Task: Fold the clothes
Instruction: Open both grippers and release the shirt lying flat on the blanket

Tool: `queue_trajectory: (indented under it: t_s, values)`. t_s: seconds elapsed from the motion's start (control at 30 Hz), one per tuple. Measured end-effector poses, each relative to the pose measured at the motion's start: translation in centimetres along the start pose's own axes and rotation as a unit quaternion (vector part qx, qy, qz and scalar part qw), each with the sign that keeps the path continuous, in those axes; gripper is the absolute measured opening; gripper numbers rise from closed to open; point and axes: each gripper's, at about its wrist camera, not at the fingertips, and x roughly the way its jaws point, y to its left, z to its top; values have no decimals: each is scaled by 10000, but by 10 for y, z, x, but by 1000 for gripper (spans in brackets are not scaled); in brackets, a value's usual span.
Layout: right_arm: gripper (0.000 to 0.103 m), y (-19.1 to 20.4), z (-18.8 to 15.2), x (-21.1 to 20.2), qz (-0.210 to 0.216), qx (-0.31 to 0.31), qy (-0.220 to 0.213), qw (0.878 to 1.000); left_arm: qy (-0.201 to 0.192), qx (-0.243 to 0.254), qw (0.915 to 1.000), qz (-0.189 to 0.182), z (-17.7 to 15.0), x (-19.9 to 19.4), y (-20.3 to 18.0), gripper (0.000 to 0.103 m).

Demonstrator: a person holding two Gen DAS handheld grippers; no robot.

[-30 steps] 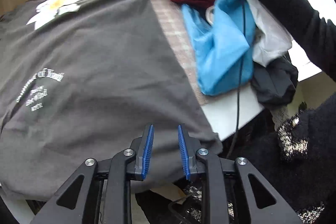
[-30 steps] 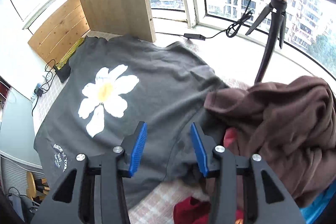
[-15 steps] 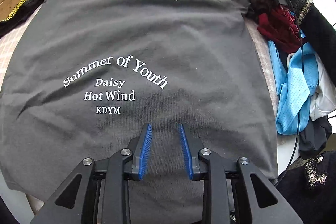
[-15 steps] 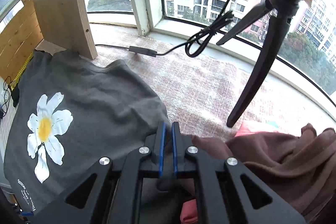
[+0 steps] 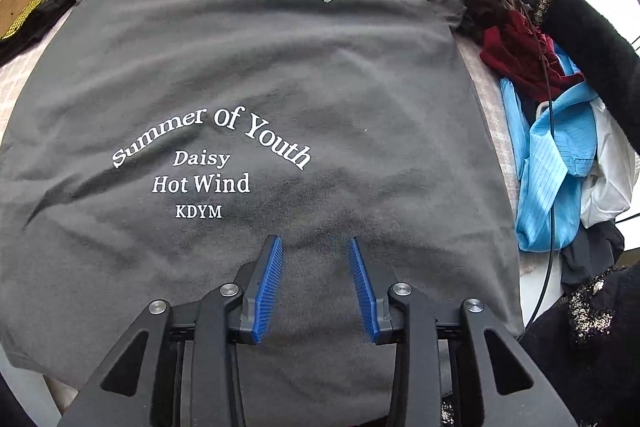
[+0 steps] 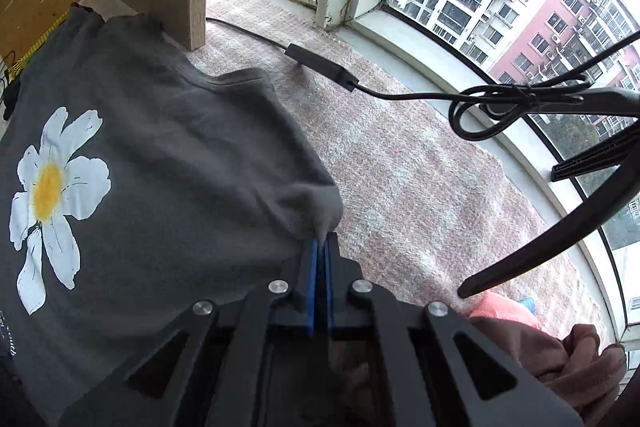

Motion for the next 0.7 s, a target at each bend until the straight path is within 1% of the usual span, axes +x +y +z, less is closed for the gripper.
queue_trajectory:
  t_s: [0.03, 0.07, 0.1, 0.17, 0.2, 0.23, 0.27, 0.3, 0.33, 0.37, 0.4, 0.43, 0.53, 0.63, 0.7]
  values:
    - [2, -8, -1, 3, -334, 190, -3, 9993, -6, 3, 10000, -11, 0, 1, 0, 34]
    - [2, -12, -2, 8, -721, 260, 112, 9970, -8, 9, 10000, -22, 0, 1, 0, 35]
    - [2, -15, -3, 15, -829, 260, 362, 9956, -7, 18, 10000, -30, 0, 2, 0, 35]
    - [3, -14, -6, 20, -417, 264, 701, 9963, -9, 42, 10000, -43, 0, 3, -2, 36]
    - [4, -13, -6, 14, -406, 261, 641, 9968, -11, 60, 10000, -56, 1, 3, -2, 37]
    - [6, -9, -3, 3, -498, 210, 409, 9977, -13, 69, 10000, -68, 3, 2, -2, 37]
    - [7, -3, 2, -9, -416, 92, 126, 9990, -14, 80, 9999, -70, 4, 2, -3, 38]
    - [11, 6, 9, -19, -162, -57, -116, 9998, -15, 97, 9999, -74, 5, 3, -4, 40]
    - [19, 18, 18, -23, 136, -219, -249, 9994, -15, 123, 9999, -73, 5, 1, -4, 41]
    - [25, 32, 28, -23, 362, -400, -293, 9981, -15, 149, 9999, -67, 3, -4, -5, 42]
    - [35, 47, 37, -21, 545, -589, -310, 9963, -14, 176, 9998, -59, 1, -8, -6, 44]
    - [37, 64, 47, -18, 674, -806, -344, 9939, -11, 203, 9998, -49, 0, -9, -6, 45]
    - [37, 106, 74, 1, 746, -1230, -398, 9888, -13, 230, 9997, -30, -1, -10, -7, 46]
    - [37, 130, 100, 25, 912, -1325, -362, 9863, -22, 201, 9998, -69, 0, -9, -7, 47]
    - [37, 141, 110, 39, 837, -1445, -315, 9855, -26, 200, 9998, -77, 0, -10, -6, 47]
